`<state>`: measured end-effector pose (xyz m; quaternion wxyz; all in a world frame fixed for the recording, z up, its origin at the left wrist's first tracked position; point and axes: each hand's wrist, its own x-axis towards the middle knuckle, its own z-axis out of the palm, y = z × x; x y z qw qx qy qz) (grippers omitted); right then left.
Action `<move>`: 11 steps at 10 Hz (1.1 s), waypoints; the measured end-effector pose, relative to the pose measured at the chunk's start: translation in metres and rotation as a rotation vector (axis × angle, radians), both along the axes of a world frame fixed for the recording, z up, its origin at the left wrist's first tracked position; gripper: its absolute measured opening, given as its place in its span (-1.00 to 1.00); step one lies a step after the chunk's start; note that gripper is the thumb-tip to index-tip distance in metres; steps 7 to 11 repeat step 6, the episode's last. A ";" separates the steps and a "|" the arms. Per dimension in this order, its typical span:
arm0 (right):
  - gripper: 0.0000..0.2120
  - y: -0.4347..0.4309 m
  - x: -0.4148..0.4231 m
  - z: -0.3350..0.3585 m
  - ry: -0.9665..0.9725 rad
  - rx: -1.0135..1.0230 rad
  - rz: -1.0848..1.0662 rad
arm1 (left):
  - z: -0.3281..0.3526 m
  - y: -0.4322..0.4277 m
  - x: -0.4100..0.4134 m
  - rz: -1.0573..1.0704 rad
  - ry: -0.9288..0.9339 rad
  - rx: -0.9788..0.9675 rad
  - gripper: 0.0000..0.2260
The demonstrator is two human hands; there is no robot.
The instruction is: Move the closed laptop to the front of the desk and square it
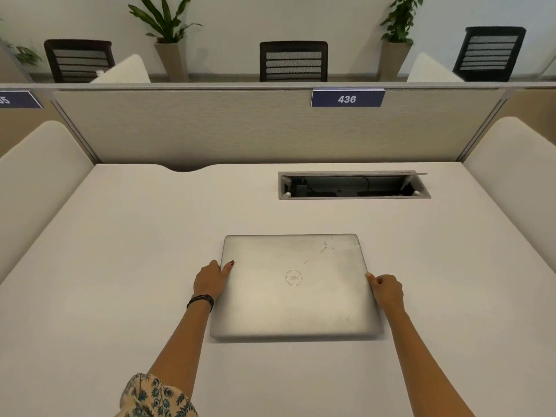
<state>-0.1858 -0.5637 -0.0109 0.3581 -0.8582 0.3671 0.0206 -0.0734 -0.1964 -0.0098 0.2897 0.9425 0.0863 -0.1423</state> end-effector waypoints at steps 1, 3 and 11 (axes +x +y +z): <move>-0.47 0.006 -0.005 0.000 -0.031 -0.019 -0.033 | 0.001 -0.002 -0.003 0.013 0.005 -0.012 -0.60; -0.62 0.013 -0.011 -0.002 -0.074 0.013 -0.098 | 0.001 0.001 -0.013 0.033 -0.053 -0.056 -0.68; -0.62 0.030 0.000 0.016 -0.208 -0.073 0.067 | 0.019 0.001 -0.021 -0.090 -0.208 0.190 -0.72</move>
